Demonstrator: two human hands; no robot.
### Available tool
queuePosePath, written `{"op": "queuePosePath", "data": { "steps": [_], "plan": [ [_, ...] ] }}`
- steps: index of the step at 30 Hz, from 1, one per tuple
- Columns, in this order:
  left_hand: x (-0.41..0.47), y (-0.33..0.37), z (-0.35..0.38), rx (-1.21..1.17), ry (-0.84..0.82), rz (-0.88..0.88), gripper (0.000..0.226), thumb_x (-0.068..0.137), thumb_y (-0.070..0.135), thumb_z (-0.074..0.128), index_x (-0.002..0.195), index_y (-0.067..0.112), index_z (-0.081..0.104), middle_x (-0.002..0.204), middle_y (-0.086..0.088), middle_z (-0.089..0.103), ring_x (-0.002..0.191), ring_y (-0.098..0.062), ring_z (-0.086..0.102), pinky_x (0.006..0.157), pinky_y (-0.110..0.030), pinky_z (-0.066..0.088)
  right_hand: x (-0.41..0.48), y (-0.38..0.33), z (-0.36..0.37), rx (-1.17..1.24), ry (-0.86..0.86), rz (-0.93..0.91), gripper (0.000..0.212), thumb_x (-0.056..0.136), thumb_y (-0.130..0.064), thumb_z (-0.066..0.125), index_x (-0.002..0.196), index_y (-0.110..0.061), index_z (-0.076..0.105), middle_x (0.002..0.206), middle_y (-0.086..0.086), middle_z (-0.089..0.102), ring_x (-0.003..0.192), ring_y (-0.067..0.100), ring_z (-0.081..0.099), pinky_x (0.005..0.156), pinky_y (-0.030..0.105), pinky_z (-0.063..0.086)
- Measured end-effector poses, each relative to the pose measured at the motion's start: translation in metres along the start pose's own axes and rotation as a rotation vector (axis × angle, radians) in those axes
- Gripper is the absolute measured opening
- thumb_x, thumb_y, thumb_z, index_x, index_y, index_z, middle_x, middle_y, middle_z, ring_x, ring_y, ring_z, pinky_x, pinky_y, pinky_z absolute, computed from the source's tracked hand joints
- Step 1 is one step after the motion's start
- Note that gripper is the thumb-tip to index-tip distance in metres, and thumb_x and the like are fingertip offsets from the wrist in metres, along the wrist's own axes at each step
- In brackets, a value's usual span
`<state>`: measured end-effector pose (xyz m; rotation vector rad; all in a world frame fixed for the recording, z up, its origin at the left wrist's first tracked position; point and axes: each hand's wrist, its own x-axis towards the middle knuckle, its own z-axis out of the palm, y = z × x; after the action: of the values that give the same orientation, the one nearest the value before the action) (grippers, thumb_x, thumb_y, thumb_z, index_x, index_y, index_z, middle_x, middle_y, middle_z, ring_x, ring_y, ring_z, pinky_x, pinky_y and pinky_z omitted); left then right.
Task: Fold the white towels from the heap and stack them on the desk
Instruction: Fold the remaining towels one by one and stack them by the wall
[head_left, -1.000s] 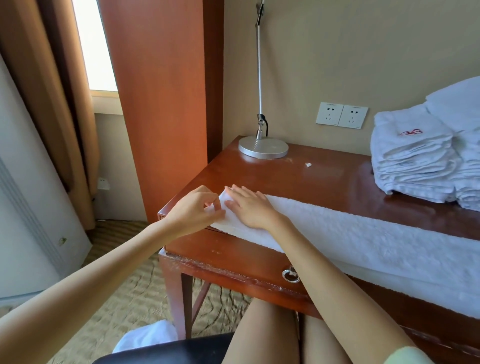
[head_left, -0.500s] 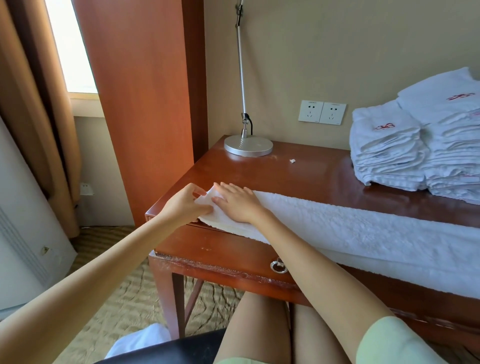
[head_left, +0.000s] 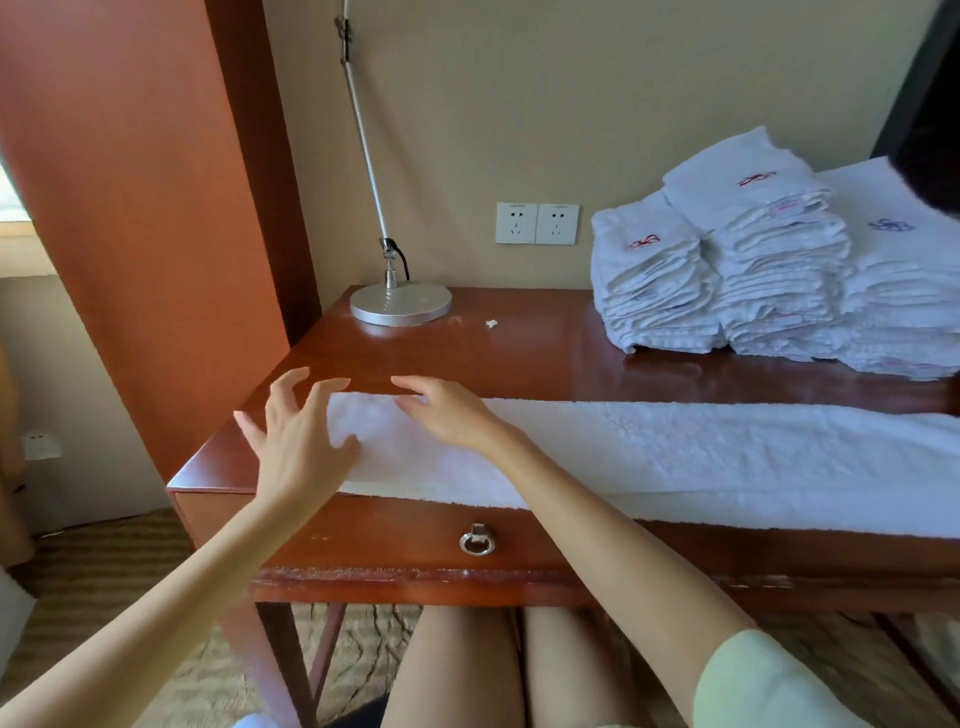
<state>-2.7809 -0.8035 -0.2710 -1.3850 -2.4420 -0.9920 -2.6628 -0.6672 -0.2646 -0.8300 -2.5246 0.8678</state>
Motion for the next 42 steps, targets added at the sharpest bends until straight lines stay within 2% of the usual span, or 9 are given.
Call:
{"op": "queuePosePath", "data": {
  "steps": [3,7,11,15,19,21,26,31,42],
  "plan": [
    [0.004,0.043,0.019,0.068,-0.158,0.153,0.054,0.086,0.022,0.067,0.136,0.024,0.047,0.149,-0.007,0.03,0.129,-0.028,0.043,0.114,-0.059,0.0,-0.02,0.032,-0.033,-0.011,0.047,0.139,0.047,0.102,-0.037,0.04,0.147,-0.023,0.039,0.151,0.0,0.041,0.135,0.022,0.043,0.108,0.037,0.038],
    [-0.01,0.114,0.039,-0.107,-0.377,0.435,0.048,0.092,0.032,0.06,0.138,0.026,0.046,0.142,0.0,0.045,0.111,-0.023,0.057,0.099,-0.037,0.042,-0.056,0.069,-0.076,-0.013,0.171,0.234,0.042,0.101,-0.034,0.045,0.141,-0.023,0.047,0.143,0.0,0.051,0.13,0.019,0.048,0.108,0.037,0.038],
    [-0.032,0.2,0.081,-0.052,-0.548,0.773,0.083,0.078,0.075,0.029,0.146,0.029,0.036,0.15,0.01,0.038,0.131,-0.014,0.044,0.113,-0.035,0.031,-0.129,0.134,-0.159,-0.128,0.45,0.464,0.038,0.097,-0.032,0.05,0.133,-0.023,0.056,0.132,-0.004,0.059,0.122,0.017,0.054,0.102,0.034,0.042],
    [-0.027,0.272,0.121,-0.162,-0.642,0.725,0.061,0.096,0.055,0.039,0.148,0.024,0.033,0.152,0.004,0.035,0.132,-0.018,0.043,0.108,-0.03,0.033,-0.2,0.193,-0.24,-0.359,0.664,0.794,0.026,0.093,-0.025,0.049,0.111,-0.014,0.066,0.115,0.006,0.066,0.113,0.029,0.059,0.079,0.032,0.047],
    [0.002,0.3,0.162,-0.038,-0.667,0.585,0.057,0.098,0.048,0.04,0.146,0.017,0.035,0.145,-0.009,0.043,0.127,-0.027,0.046,0.102,-0.036,0.038,-0.252,0.24,-0.293,-0.414,0.579,1.228,0.049,0.093,-0.039,0.05,0.134,-0.013,0.051,0.137,0.011,0.05,0.125,0.032,0.048,0.098,0.038,0.042],
    [0.007,0.301,0.176,0.047,-0.606,0.56,0.049,0.097,0.048,0.041,0.133,0.016,0.048,0.131,-0.009,0.051,0.12,-0.028,0.047,0.098,-0.039,0.04,-0.273,0.254,-0.307,-0.356,0.511,1.314,0.055,0.091,-0.053,0.051,0.129,-0.012,0.053,0.128,0.009,0.056,0.115,0.03,0.055,0.091,0.035,0.046],
    [0.007,0.293,0.191,-0.108,-0.41,0.649,0.027,0.096,0.037,0.047,0.082,0.014,0.051,0.084,0.0,0.05,0.089,-0.028,0.054,0.069,-0.034,0.038,-0.286,0.281,-0.311,-0.145,0.595,1.167,0.038,0.09,-0.049,0.058,0.086,-0.013,0.05,0.085,0.002,0.054,0.081,0.021,0.056,0.066,0.03,0.042],
    [0.014,0.291,0.198,-0.162,-0.358,0.739,0.024,0.1,0.035,0.04,0.089,0.014,0.041,0.059,0.002,0.05,0.053,-0.023,0.048,0.048,-0.033,0.028,-0.271,0.305,-0.299,-0.288,0.774,1.035,0.049,0.098,-0.05,0.043,0.126,-0.01,0.044,0.127,0.007,0.057,0.115,0.033,0.054,0.086,0.038,0.042],
    [0.08,0.309,0.247,-0.111,-0.317,0.777,0.021,0.095,0.032,0.053,0.094,0.011,0.055,0.077,-0.003,0.06,0.067,-0.025,0.057,0.057,-0.032,0.04,-0.214,0.335,-0.326,-0.442,0.728,0.999,0.041,0.095,-0.05,0.051,0.111,-0.012,0.052,0.103,0.004,0.063,0.098,0.027,0.061,0.07,0.033,0.041]
  ]
}}
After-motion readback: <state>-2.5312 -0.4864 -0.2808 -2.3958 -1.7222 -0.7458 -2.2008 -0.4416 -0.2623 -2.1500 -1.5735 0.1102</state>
